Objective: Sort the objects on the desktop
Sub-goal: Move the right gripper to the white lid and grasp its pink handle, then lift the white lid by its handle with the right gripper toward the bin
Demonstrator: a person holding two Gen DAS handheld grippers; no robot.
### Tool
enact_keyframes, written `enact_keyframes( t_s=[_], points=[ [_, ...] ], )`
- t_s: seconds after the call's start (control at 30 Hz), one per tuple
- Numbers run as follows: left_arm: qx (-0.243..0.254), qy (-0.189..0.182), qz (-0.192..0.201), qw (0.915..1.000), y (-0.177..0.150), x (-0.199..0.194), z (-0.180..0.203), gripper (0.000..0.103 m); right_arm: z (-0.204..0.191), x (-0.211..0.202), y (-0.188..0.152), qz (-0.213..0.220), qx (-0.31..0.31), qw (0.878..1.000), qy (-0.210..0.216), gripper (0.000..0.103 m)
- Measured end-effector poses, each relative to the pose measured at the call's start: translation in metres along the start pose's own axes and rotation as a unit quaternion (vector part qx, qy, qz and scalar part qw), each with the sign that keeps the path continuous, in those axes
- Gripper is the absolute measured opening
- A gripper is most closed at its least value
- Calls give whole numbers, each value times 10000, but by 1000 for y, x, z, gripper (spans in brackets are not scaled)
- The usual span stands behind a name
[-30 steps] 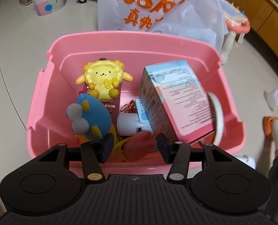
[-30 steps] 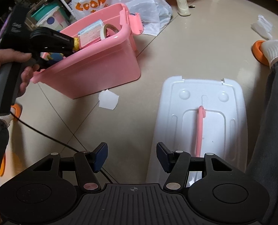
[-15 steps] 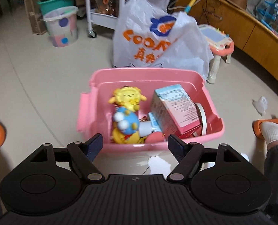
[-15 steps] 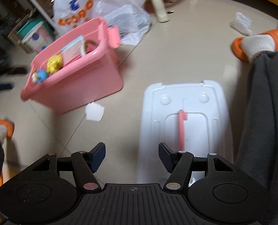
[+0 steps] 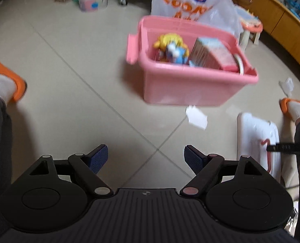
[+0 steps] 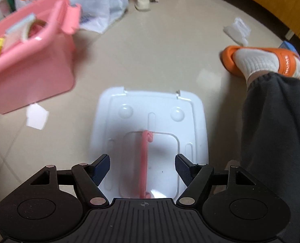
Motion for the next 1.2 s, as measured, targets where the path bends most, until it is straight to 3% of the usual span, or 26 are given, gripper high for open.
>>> enact_keyframes(
  t_s=[0.17,0.37,0.43,0.5,0.6,0.8,1.2],
  points=[
    [37,-81,5,10000,2,6,0,84,-2,31,-2,-272,-104,9994,-207,63],
    [-47,-137,-208,9997,-10,13,-5,84,-7,54,-8,-598,-397,9970,-294,42],
    [-13,-89,-259,9996,-13,15,-5,84,-7,59,-10,-683,-387,9965,-278,29],
    [-20,-57,-302,9995,-15,17,-6,84,-6,60,-10,-684,-311,9970,-191,25],
    [-42,-16,-309,9995,-15,18,-7,84,-4,59,-11,-751,-345,9963,-243,8],
    [64,-21,-353,9994,-18,18,-3,84,5,56,-13,-752,-152,9969,-178,7],
    [114,-27,-388,9992,-17,18,-3,84,-9,31,-16,-605,-353,9975,39,5]
  ],
)
Point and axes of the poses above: each gripper's, at about its wrist camera, not at the fingertips, and x roughly the way its jaws point, z to its right, y to its top, the point moved 7 cm from there along x, roughly the way its jaws point, and after that the axes turned 1 degree about y, right-handed, at the moved point
